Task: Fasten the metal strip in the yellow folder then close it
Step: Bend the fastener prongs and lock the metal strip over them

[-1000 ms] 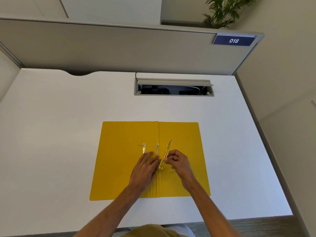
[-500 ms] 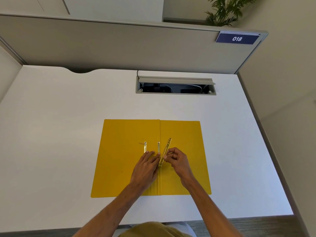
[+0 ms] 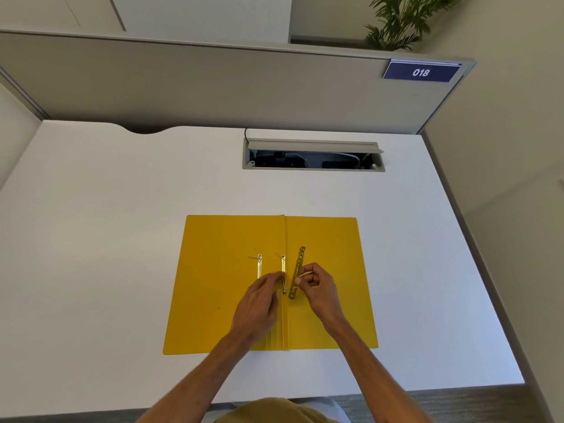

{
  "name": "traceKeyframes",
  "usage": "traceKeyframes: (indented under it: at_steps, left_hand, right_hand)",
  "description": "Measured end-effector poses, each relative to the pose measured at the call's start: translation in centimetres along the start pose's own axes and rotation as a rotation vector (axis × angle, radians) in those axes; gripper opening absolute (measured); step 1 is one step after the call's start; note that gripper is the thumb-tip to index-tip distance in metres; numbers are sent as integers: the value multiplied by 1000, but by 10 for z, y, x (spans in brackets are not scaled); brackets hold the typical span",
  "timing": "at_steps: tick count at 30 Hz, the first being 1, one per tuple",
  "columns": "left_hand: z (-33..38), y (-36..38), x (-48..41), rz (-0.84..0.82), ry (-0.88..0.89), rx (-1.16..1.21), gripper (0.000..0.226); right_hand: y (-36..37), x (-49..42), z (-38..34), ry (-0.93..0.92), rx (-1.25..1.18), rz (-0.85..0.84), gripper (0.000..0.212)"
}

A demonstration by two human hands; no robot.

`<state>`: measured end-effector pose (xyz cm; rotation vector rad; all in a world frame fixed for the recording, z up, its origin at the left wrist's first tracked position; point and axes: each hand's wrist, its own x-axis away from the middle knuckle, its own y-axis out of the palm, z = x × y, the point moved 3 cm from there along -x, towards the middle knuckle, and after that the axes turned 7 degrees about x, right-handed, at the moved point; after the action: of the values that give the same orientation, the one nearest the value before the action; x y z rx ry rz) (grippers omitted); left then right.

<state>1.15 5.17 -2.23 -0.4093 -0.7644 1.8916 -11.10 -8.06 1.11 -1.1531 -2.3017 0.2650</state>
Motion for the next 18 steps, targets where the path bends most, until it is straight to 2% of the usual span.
traceKeyframes:
  at_steps: [6, 9, 12, 18]
  left_hand:
    - [-4, -24, -18, 201, -120, 202, 39]
    - [-3, -28, -33, 158, -195, 222, 45]
    - [2, -28, -44, 92, -166, 176, 44]
    - [11, -25, -51, 93, -89, 156, 33]
  right_hand:
    - [8, -1, -5, -8, 11, -62, 15]
    - [12, -1, -5, -5, 17, -80, 14]
    - [14, -1, -5, -2, 18, -82, 14]
    - [14, -2, -5, -5, 23, -80, 13]
